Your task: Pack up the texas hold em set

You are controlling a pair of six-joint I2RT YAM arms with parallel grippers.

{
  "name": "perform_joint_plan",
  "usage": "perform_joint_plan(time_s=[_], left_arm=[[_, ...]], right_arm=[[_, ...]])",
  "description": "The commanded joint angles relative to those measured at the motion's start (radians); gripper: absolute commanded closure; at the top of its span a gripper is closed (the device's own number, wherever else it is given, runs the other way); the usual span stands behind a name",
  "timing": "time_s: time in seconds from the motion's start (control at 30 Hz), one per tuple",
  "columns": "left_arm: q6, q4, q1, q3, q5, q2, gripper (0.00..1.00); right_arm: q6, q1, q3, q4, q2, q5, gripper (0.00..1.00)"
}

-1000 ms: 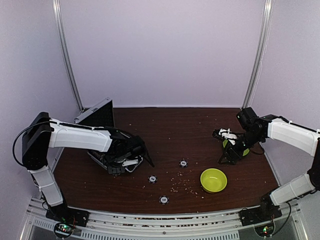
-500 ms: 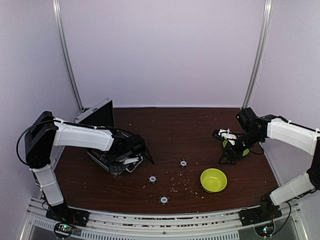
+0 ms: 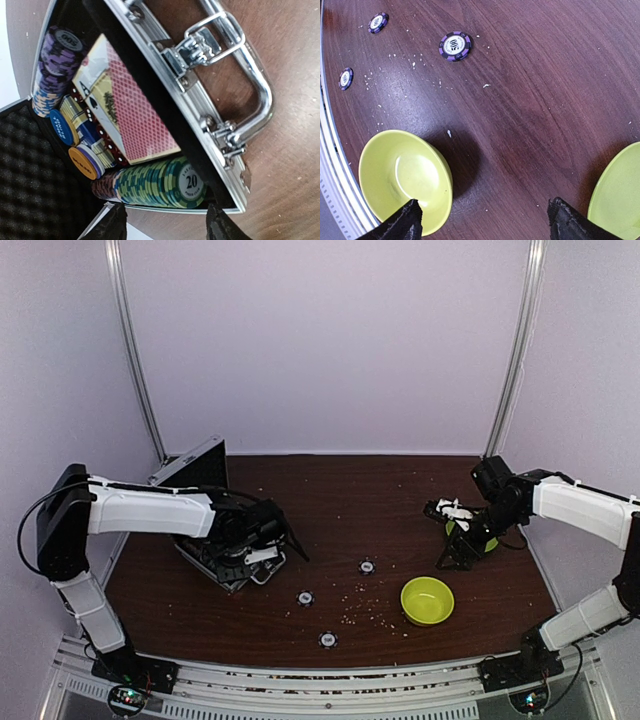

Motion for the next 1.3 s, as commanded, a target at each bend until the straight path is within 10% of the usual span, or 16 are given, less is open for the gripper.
perform_joint_plan(time_s=[0.0,1.27], left_arm=[[-0.013,-0.028,0.003,0.012,0.057,-0.066,0.44],[-0.249,0.005,0.144,0.049,0.004,0.104,0.42]], right_arm=[[-0.01,0.001,0.027,-0.018,0.008,0.005,0.13],[-0.013,0.001,0.03,-0.026,0.027,0.006,0.12]])
